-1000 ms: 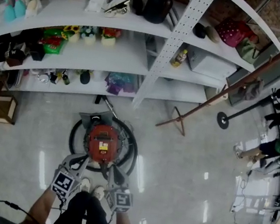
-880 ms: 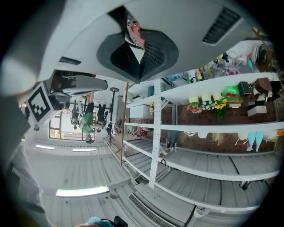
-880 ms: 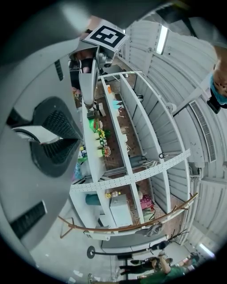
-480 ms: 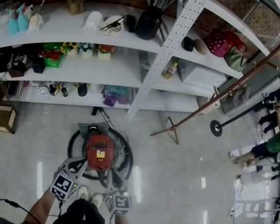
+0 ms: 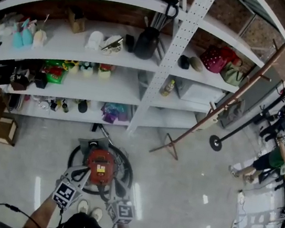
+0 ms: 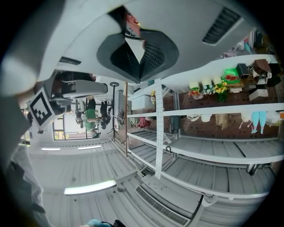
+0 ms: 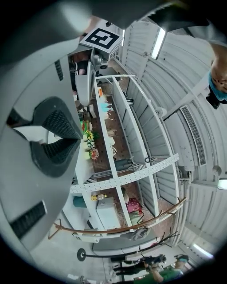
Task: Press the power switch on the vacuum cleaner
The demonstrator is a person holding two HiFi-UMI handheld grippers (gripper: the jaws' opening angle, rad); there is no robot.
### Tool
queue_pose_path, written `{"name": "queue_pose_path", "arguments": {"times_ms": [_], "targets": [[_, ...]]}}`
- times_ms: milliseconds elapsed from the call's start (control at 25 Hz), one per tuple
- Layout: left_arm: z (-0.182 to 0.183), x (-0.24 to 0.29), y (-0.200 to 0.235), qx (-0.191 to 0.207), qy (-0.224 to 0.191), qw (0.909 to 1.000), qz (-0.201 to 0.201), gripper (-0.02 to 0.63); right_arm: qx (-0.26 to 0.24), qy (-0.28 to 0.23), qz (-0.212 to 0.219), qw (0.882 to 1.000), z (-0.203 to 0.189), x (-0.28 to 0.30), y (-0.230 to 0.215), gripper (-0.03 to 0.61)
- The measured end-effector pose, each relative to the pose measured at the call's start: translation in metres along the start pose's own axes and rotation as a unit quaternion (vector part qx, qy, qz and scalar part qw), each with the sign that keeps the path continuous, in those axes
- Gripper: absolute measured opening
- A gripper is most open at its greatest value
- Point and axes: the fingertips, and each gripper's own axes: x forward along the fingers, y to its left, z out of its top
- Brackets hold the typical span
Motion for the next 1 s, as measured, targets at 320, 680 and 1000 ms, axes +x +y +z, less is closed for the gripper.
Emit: {"name": "queue_pose_path", "arguments": {"times_ms": [320,680,1000], "targets": [[0.026,-0.009,0.0,0.012,-0.018,0.9998,0.001,0.006,-0.009,-0.02,0.003,1.0,0.03,-0.006,0.009,0.011],[0.047,-0.017,-0.005,0.028,-0.027,0.9992,-0.006,0.006,-0.02,-0.043,0.003,0.999,0.056,-0.018,0.015,0.011],[0.063,-0.033,-0.01,0.035,-0.041,0.9985,0.001,0.006,-0.022,-0.054,0.002,0.998,0.069,-0.037,0.019,0.011]]}}
